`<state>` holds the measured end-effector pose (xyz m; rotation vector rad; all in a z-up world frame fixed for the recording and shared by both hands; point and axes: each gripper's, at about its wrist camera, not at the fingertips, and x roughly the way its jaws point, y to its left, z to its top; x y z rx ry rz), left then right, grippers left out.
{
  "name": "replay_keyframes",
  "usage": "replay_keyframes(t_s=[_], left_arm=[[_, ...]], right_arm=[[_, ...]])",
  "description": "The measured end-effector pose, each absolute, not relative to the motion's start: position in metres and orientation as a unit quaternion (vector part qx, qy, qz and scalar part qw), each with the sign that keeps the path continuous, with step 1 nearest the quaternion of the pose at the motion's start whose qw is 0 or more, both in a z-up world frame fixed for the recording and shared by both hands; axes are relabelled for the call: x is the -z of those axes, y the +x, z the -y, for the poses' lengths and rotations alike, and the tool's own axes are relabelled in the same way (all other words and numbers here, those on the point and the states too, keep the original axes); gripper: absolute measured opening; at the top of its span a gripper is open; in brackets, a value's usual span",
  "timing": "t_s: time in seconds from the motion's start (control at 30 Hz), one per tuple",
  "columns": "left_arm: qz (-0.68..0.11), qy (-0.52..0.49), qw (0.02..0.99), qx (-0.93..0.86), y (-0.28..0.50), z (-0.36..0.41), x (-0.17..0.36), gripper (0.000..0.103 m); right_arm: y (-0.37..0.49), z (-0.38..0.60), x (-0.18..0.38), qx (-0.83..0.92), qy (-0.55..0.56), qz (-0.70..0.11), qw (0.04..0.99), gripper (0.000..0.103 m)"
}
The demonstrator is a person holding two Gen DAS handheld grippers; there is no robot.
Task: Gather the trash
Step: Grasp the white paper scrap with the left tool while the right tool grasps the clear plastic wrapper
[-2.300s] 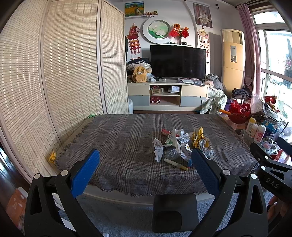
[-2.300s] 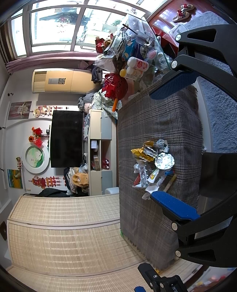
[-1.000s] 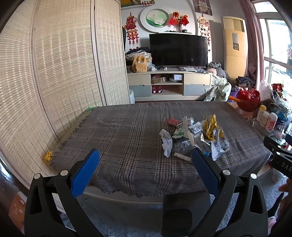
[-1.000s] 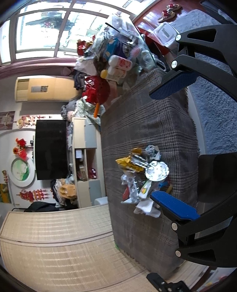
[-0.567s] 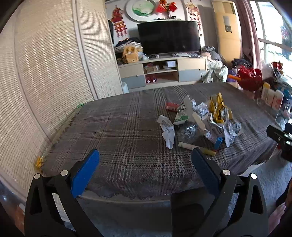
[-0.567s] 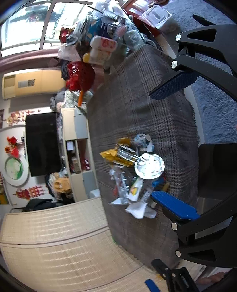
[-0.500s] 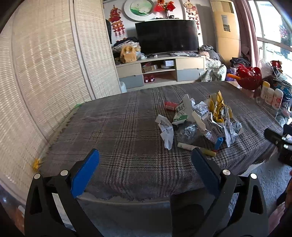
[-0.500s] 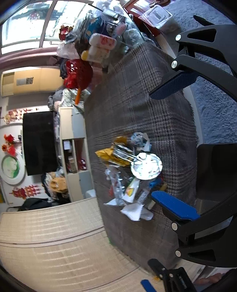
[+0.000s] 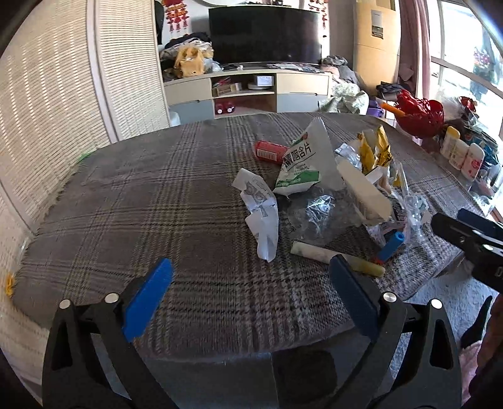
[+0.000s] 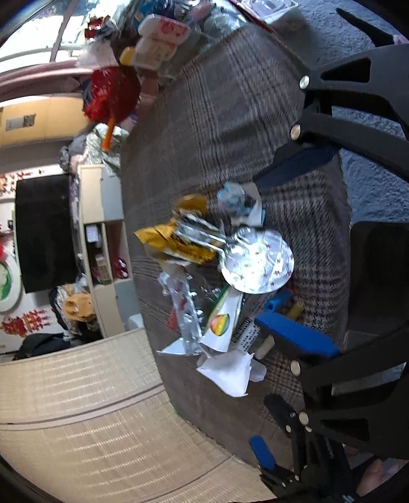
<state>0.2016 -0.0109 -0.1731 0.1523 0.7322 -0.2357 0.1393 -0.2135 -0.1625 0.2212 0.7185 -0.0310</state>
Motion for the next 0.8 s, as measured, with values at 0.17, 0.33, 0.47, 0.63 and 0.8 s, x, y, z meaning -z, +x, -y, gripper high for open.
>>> replay_keyframes(t_s=[0.17, 0.33, 0.47, 0.63, 0.8], left_arm=[[-0.380, 0.070, 0.912, 0.139, 0.219, 0.013, 0.185, 0.069], [-0.394, 0.070, 0.904, 0.151, 0.235, 0.017, 0.194, 0.067], [-0.413, 0.063, 0.896, 0.150, 0.250, 0.016, 0.204, 0.067], [-0.422, 0.039, 0.891, 0.160, 0.257, 0.014, 0.208, 0.053], [-0.426, 0.045, 0.886, 0.179, 0.257, 0.024, 0.204, 0.022]], right_arm=[[0.157, 0.208, 0.171, 0.014, 0.108, -0.363, 0.926, 0.074], [0.167, 0.205, 0.178, 0.027, 0.098, -0.380, 0.919, 0.074], [0.168, 0.206, 0.179, 0.032, 0.097, -0.382, 0.919, 0.074], [0.171, 0.210, 0.178, 0.037, 0.094, -0.384, 0.918, 0.074], [0.171, 0.219, 0.181, 0.047, 0.102, -0.389, 0.914, 0.069]])
